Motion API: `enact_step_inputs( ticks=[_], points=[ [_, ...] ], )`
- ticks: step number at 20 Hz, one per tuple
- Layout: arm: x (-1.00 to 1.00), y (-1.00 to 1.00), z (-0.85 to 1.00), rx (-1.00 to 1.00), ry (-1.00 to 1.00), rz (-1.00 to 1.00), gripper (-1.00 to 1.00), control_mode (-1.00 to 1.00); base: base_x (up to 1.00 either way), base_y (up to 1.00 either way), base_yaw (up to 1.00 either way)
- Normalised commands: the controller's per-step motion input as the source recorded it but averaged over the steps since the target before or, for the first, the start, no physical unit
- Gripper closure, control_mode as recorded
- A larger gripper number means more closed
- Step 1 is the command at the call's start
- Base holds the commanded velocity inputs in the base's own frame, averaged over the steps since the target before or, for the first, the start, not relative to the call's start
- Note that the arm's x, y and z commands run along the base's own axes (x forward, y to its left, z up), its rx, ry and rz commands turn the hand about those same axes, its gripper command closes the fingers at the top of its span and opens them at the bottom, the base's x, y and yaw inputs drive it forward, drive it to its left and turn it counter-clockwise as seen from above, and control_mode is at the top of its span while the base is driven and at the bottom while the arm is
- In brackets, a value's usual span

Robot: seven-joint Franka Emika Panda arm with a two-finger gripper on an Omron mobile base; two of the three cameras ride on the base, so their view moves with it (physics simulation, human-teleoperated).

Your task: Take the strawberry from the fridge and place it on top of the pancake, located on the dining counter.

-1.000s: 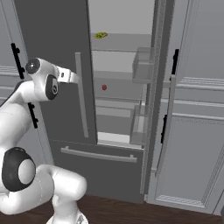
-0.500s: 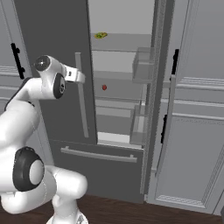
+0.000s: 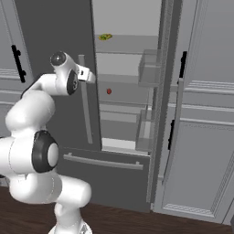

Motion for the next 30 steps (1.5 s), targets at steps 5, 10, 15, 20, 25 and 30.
enact_step_inputs(
  ticks=[5, 10, 15, 20, 25, 30],
  points=[
    [0.48, 0.01, -0.05, -0.01, -0.02, 0.02, -1.00, -1.00, 0.00, 0.00, 0.00],
    [0.27, 0.08, -0.23, -0.01, -0.16, 0.05, -1.00, -1.00, 0.00, 0.00, 0.00],
    [0.35, 0.00, -0.10, 0.00, -0.05, 0.03, -1.00, -1.00, 0.00, 0.00, 0.00],
    [0.40, 0.00, 0.00, 0.00, 0.00, 0.00, -1.00, -1.00, 0.00, 0.00, 0.00],
    [0.49, 0.00, 0.00, 0.00, 0.00, 0.00, -1.00, -1.00, 0.00, 0.00, 0.00],
    [0.63, 0.00, -0.12, 0.00, 0.02, 0.00, 1.00, -1.00, 0.00, 0.00, 0.00]
  ],
)
